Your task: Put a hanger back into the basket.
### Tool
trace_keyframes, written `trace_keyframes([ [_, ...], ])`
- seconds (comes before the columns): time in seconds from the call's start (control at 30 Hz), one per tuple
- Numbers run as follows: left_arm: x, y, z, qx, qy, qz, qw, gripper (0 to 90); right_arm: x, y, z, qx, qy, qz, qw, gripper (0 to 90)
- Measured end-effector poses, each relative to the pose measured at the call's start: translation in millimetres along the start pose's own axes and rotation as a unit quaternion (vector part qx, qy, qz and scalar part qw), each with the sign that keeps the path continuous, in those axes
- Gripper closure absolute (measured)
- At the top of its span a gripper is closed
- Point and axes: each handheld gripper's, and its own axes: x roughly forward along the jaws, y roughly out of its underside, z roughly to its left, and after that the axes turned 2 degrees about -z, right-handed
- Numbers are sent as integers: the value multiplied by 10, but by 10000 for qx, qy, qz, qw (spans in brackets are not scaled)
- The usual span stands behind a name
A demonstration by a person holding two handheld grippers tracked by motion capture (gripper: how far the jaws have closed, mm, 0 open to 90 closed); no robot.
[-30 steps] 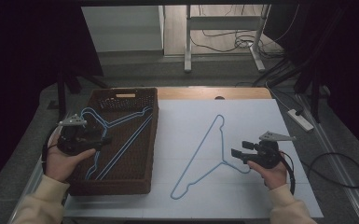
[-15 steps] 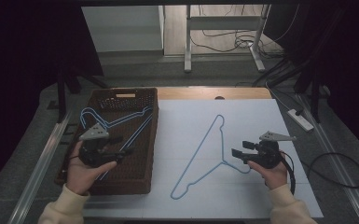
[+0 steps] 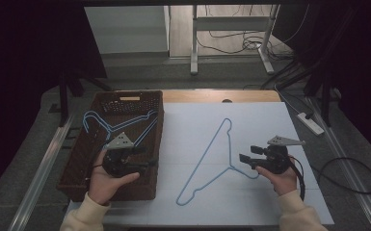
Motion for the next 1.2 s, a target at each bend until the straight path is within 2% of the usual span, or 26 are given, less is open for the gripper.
trace_keyframes([
  [0.23,-8,16,-59,46,96,-22,9999,338,9,0,5,-73,48,29,10000,303],
  [0.67,25,71,-98,89,108,-46,9999,339,16,-5,47,-246,195,117,9994,309],
  [0.97,-5,101,-61,32,100,-145,9998,334,74,-6,120,-434,149,396,9982,297],
  [1.2,-33,114,-45,22,93,-189,9998,333,130,-15,202,-505,57,631,9967,347],
])
